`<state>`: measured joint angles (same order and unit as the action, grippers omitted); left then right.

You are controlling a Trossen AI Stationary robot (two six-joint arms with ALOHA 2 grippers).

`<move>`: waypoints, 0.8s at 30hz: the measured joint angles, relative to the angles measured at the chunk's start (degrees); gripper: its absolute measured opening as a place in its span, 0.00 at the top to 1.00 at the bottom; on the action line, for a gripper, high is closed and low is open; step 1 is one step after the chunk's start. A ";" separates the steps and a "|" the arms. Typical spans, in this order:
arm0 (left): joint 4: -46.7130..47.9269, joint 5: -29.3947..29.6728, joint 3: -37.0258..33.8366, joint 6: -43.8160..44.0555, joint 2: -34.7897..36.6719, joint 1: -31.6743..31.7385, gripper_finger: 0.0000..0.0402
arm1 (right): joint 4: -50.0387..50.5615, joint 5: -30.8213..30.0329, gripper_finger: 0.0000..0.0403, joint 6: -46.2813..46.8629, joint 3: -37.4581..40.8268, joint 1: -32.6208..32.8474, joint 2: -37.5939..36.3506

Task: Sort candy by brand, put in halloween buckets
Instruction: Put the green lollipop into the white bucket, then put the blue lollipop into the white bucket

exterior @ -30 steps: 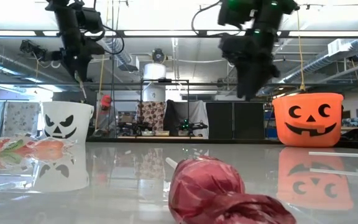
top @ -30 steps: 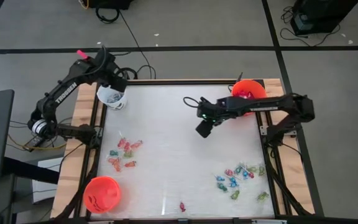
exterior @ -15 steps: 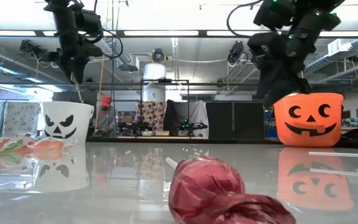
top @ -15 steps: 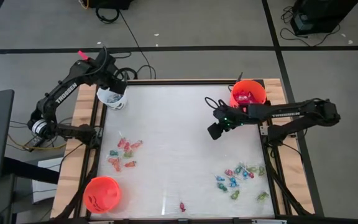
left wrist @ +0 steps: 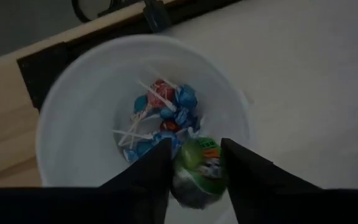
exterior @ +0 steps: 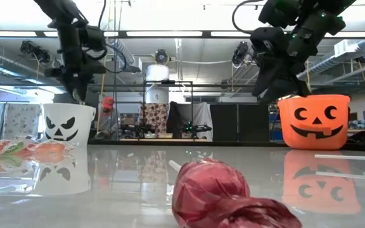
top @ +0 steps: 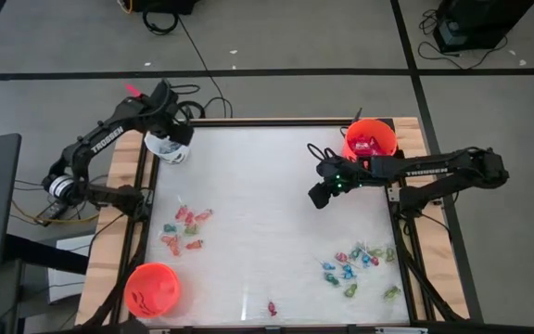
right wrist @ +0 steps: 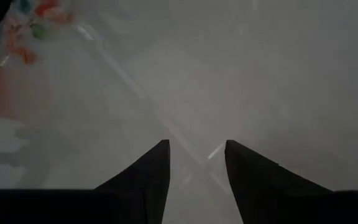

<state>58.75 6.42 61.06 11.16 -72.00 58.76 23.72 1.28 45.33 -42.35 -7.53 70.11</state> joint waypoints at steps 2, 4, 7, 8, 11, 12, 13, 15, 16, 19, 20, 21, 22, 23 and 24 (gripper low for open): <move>-0.40 0.04 -0.98 0.02 -1.54 0.00 0.59 | -0.13 -0.08 0.59 -0.65 0.00 0.00 0.00; -0.58 0.17 -1.65 -0.01 -3.19 0.00 0.55 | -0.08 -0.14 0.59 -1.72 0.00 0.00 0.00; -0.95 0.83 -1.95 0.05 -5.60 0.00 0.50 | -0.08 -0.24 0.59 -2.74 0.00 0.00 0.00; -1.07 0.86 -1.95 0.19 -6.33 0.00 0.49 | -0.08 -0.28 0.59 -3.02 0.00 0.00 0.00; -1.34 0.87 -1.97 0.17 -7.68 0.00 0.48 | -0.08 -0.31 0.59 -3.90 0.00 0.00 0.00; -1.66 0.82 -1.95 -0.11 -7.90 -0.02 0.48 | -0.08 -0.33 0.59 -4.30 0.00 0.00 0.00; -1.70 0.31 -1.73 -0.19 -8.10 -0.01 0.48 | -0.08 -0.32 0.59 -4.68 0.00 0.00 0.00; -0.33 -1.77 -0.77 -0.23 -8.21 0.00 0.47 | -0.08 -0.10 0.59 -5.00 0.00 0.00 0.00; 0.26 -2.90 0.11 -0.27 -8.11 0.00 0.47 | -0.08 0.14 0.59 -5.04 0.00 0.00 0.00; 1.09 -5.21 3.23 -1.00 -7.18 -0.03 0.47 | -0.08 1.48 0.59 -5.26 0.00 0.00 0.00; 1.28 -6.13 4.49 -1.93 -6.73 -0.04 0.47 | -0.08 2.20 0.59 -5.40 0.00 0.00 0.00; 1.19 -6.82 5.87 -2.40 -6.28 -0.07 0.47 | -0.08 2.94 0.59 -5.45 0.00 0.00 0.00; 1.05 -7.50 7.27 -3.05 -5.69 -0.07 0.47 | -0.08 3.69 0.59 -5.46 0.00 0.00 0.00; 0.98 -7.96 8.64 -3.58 -5.04 -0.10 0.47 | -0.09 4.52 0.59 -5.46 0.00 0.00 0.00; 0.94 -8.32 9.92 -4.32 -4.44 -0.28 0.47 | -0.13 5.17 0.59 -5.52 0.00 0.06 0.00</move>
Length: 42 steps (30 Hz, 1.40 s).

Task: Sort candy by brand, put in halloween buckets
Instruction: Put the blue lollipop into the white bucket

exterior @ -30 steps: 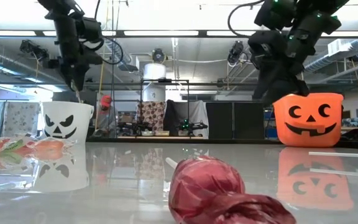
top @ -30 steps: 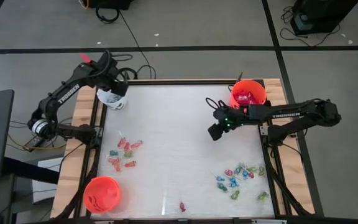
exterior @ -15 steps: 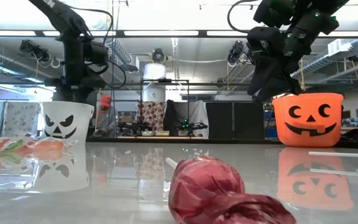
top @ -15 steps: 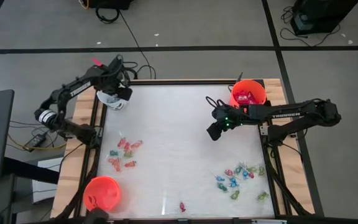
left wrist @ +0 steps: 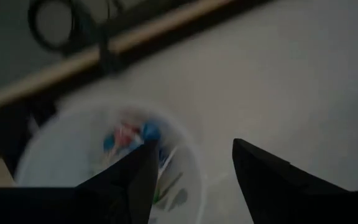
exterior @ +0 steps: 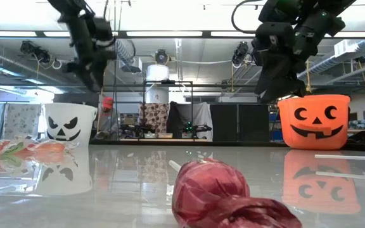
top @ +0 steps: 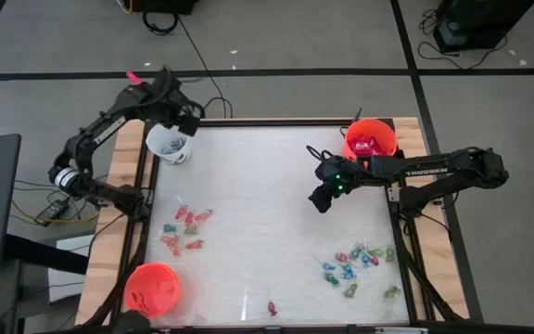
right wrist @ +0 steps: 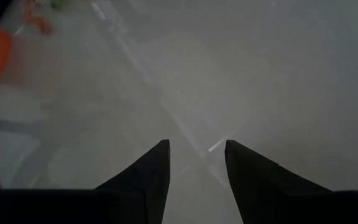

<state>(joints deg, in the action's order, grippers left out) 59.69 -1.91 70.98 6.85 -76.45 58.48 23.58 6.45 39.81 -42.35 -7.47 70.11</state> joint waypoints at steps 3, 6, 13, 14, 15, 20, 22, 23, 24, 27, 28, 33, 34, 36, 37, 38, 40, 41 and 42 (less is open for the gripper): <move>-0.40 -1.05 3.23 -1.19 1.30 -1.42 0.47 | -0.67 0.67 0.59 -1.43 0.00 0.68 0.00; -3.59 -6.23 4.66 -2.88 2.97 -4.45 0.47 | -2.04 0.27 0.59 -3.62 0.00 1.60 0.00; -18.73 -9.75 4.67 -2.18 4.20 -18.81 0.47 | -2.11 0.72 0.59 -9.56 -0.02 4.22 0.07; -20.83 -9.75 4.65 -2.23 4.20 -21.05 0.47 | -2.29 0.95 0.59 -8.37 -0.02 4.67 0.07; -22.78 -9.75 4.65 -2.27 4.18 -23.40 0.47 | -2.41 0.69 0.60 -5.93 -0.02 5.07 0.07; -30.39 -8.12 4.18 -4.63 3.94 -33.44 0.47 | -1.02 -3.80 0.63 6.26 -0.02 8.46 0.09; -33.94 -6.97 2.30 -5.11 4.26 -36.51 0.47 | 0.31 -5.43 0.63 10.40 -0.04 10.65 0.09; -35.20 -6.73 0.79 -5.10 4.65 -37.65 0.47 | 1.15 -6.17 0.63 12.29 -0.04 11.80 0.09; -36.24 -6.73 -0.82 -4.99 5.09 -38.73 0.47 | 1.93 -6.85 0.63 14.34 -0.04 13.03 0.11; -41.02 -6.71 -6.83 -3.11 6.90 -41.64 0.47 | 5.22 -8.12 0.63 20.82 -0.04 17.07 0.11; -42.22 -6.71 -9.38 -1.77 7.76 -42.42 0.47 | 6.12 -8.24 0.63 23.13 -0.04 18.49 0.11; -52.85 -6.73 -21.97 5.66 11.90 -47.06 0.47 | 10.23 -9.06 0.63 34.92 -0.04 25.87 0.11; -54.99 -6.72 -23.97 6.96 12.68 -48.09 0.47 | 11.26 -9.07 0.63 37.06 -0.04 27.22 0.11; -58.70 -6.75 -27.34 8.84 13.52 -50.05 0.47 | 13.66 -8.90 0.63 41.33 -0.04 29.88 0.11; -59.81 -6.85 -28.76 9.30 13.79 -51.08 0.47 | 14.98 -8.49 0.63 43.34 -0.04 31.05 0.11; -61.10 -7.35 -30.01 9.31 13.93 -52.14 0.47 | 16.25 -8.03 0.63 45.39 -0.04 32.23 0.11; -64.60 -9.00 -31.71 8.24 13.95 -54.44 0.47 | 18.62 -7.34 0.63 49.13 -0.04 34.31 0.11; -66.10 -9.93 -32.51 7.26 13.95 -55.54 0.47 | 19.86 -6.69 0.63 50.93 -0.04 35.10 0.11; -67.19 -10.53 -33.34 6.23 13.78 -56.59 0.47 | 20.98 -5.85 0.63 52.76 -0.04 35.68 0.11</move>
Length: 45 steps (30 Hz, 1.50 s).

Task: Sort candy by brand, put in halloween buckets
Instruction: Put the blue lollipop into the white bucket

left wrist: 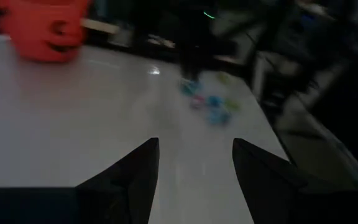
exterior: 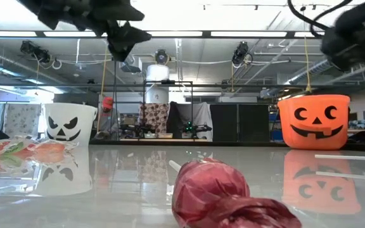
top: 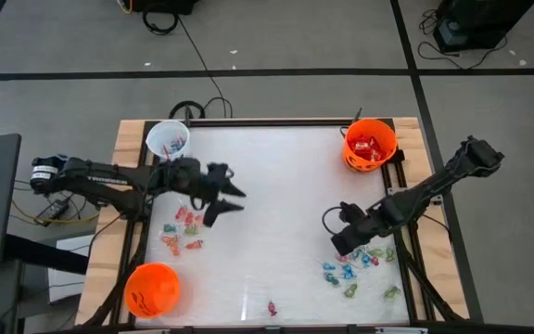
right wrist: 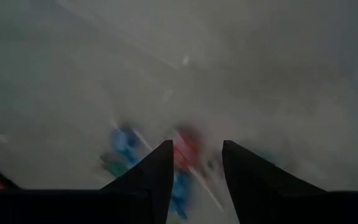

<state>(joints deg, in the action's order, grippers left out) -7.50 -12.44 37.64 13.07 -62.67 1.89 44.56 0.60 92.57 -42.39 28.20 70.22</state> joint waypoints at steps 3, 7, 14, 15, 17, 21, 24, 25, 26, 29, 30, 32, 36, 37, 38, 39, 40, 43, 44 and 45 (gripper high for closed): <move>-0.35 0.00 -1.87 -3.08 -1.41 -2.86 0.47 | 2.85 2.90 0.63 4.10 0.00 0.80 0.00; -0.64 0.25 -3.38 -2.34 -4.10 -5.06 0.47 | 4.82 3.44 0.63 4.86 0.02 2.29 0.02; -4.06 0.41 -3.70 2.15 -9.92 -7.24 0.47 | 5.39 6.17 0.63 7.82 3.25 4.71 0.02; -5.11 0.38 -3.71 2.45 -10.66 -7.39 0.47 | 5.38 5.88 0.63 8.96 4.07 4.88 0.02; -7.22 0.41 -3.71 3.31 -11.63 -7.59 0.47 | 5.16 5.57 0.63 10.67 5.40 4.88 0.04; -10.24 0.41 -3.71 5.11 -12.35 -7.59 0.47 | 4.10 3.75 0.63 13.92 7.30 4.83 0.02; -11.62 0.41 -3.69 5.21 -12.35 -7.59 0.47 | 1.11 3.55 0.63 14.46 9.41 4.70 0.02; -11.73 0.41 -3.69 5.21 -12.35 -7.59 0.47 | 0.16 3.66 0.64 14.92 10.28 4.70 0.02; -11.85 0.41 -3.69 5.22 -12.35 -7.59 0.47 | -0.72 3.72 0.65 15.54 11.15 4.69 0.02; -12.53 0.41 -3.69 5.25 -12.38 -7.59 0.47 | -3.01 3.67 0.71 17.32 13.04 4.68 0.01; -12.49 0.41 -3.69 5.40 -12.38 -7.59 0.47 | -3.09 3.53 0.74 17.76 13.20 4.68 -0.04; -12.43 0.41 -3.69 5.95 -12.38 -7.59 0.47 | -2.91 2.99 0.82 18.14 13.13 4.69 -0.04; -12.36 0.41 -3.69 8.31 -12.38 -7.59 0.47 | -3.83 -2.28 0.97 17.49 10.68 4.66 0.00; -12.38 0.41 -3.69 8.45 -12.38 -7.59 0.47 | -3.70 -3.63 0.96 17.37 9.77 4.62 0.00; -12.42 0.41 -3.69 8.45 -12.38 -7.59 0.47 | -3.65 -5.14 0.96 17.27 8.73 4.46 0.00; -12.44 0.41 -3.69 8.44 -12.38 -7.59 0.47 | -3.80 -7.21 0.96 16.52 7.58 4.29 0.00; -12.44 0.41 -3.69 8.42 -12.38 -7.59 0.47 | -4.32 -9.67 0.96 15.11 6.41 4.08 0.00; -12.88 0.96 -3.69 8.39 -12.38 -7.54 0.47 | -7.34 -18.09 0.97 8.24 2.84 2.89 0.00; -13.54 1.51 -3.69 8.37 -12.38 -7.54 0.47 | -9.16 -21.12 0.97 5.39 1.69 2.29 0.00; -14.49 2.19 -3.69 8.36 -12.38 -7.54 0.47 | -11.02 -23.91 0.97 2.42 0.75 1.50 0.00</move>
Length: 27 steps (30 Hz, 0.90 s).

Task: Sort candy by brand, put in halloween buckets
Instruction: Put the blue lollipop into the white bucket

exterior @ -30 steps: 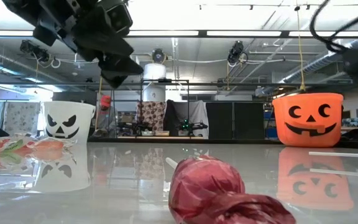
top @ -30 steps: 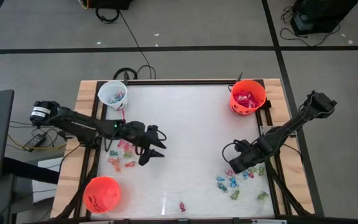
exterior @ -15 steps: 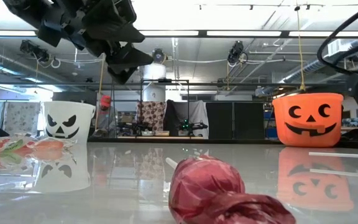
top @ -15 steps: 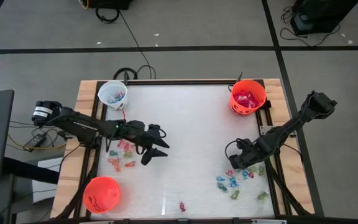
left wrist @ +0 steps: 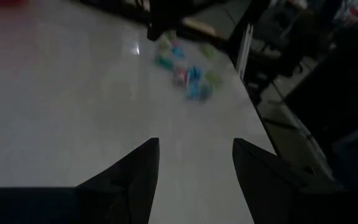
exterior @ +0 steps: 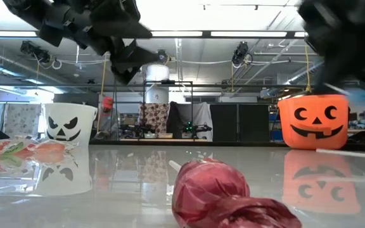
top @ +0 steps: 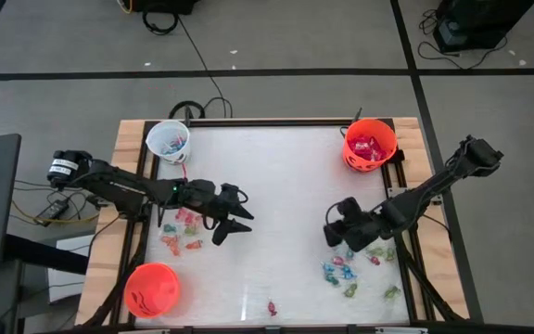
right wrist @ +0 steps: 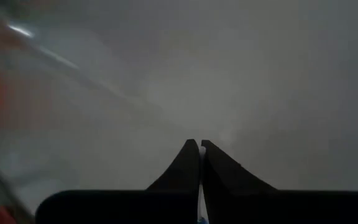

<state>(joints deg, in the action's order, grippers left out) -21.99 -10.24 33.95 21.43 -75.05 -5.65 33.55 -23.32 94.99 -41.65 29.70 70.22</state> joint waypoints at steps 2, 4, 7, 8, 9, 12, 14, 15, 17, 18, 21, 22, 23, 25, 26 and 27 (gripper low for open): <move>-3.43 0.87 0.00 -0.86 0.00 0.02 0.47 | -4.39 -4.60 0.97 -6.24 -1.45 -1.88 0.00; -7.27 1.22 0.00 -2.93 0.00 0.02 0.47 | -10.05 -7.08 0.97 -13.22 -2.32 -4.24 0.00; -11.31 1.32 0.04 -2.48 0.00 1.14 0.46 | -18.59 -8.62 0.97 -23.13 -2.87 -8.14 0.00; -11.72 1.11 0.07 -1.53 0.00 1.79 0.45 | -21.25 -8.87 0.97 -26.11 -3.06 -9.44 0.00; -11.69 1.11 0.07 -0.51 0.00 2.46 0.43 | -23.87 -9.02 0.97 -29.08 -3.19 -10.75 0.00; -11.34 1.09 0.07 2.18 0.00 3.99 0.39 | -31.78 -8.19 0.97 -37.76 -3.26 -14.82 0.00; -11.80 0.18 0.07 2.97 0.00 4.60 0.35 | -36.36 -5.66 0.97 -41.77 -3.26 -17.95 0.24; -11.96 0.09 0.07 3.08 0.00 4.85 0.33 | -39.06 -4.37 0.97 -43.39 -3.29 -19.39 0.78; -12.91 0.26 0.05 4.47 0.00 5.27 0.30 | -43.13 -1.69 0.97 -46.43 -3.32 -21.74 1.95; -13.63 0.53 0.06 5.12 0.00 5.49 0.28 | -45.87 -0.40 0.97 -47.60 -3.32 -22.74 2.85; -14.68 1.00 0.08 6.16 0.00 6.41 0.26 | -51.62 4.16 0.97 -49.69 -3.35 -24.91 5.94; -14.50 1.35 0.09 6.48 0.00 6.85 0.26 | -52.94 5.63 0.97 -50.18 -3.43 -25.34 7.15; -14.35 1.35 0.07 7.23 0.00 7.33 0.26 | -53.07 6.54 0.97 -50.69 -3.98 -25.71 8.40; -13.59 1.40 0.07 8.97 0.00 8.31 0.27 | -52.86 8.82 0.97 -52.08 -5.90 -26.20 10.97; -13.04 1.38 0.07 9.31 0.00 8.76 0.27 | -52.99 10.00 0.97 -52.91 -7.14 -26.43 12.25; -12.59 1.40 0.07 9.69 0.00 9.06 0.28 | -53.03 11.29 0.97 -53.76 -8.42 -26.61 13.47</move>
<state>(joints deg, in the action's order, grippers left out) -34.58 -8.84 34.02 31.12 -75.05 3.41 -19.49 -12.03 41.23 -50.07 3.09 83.68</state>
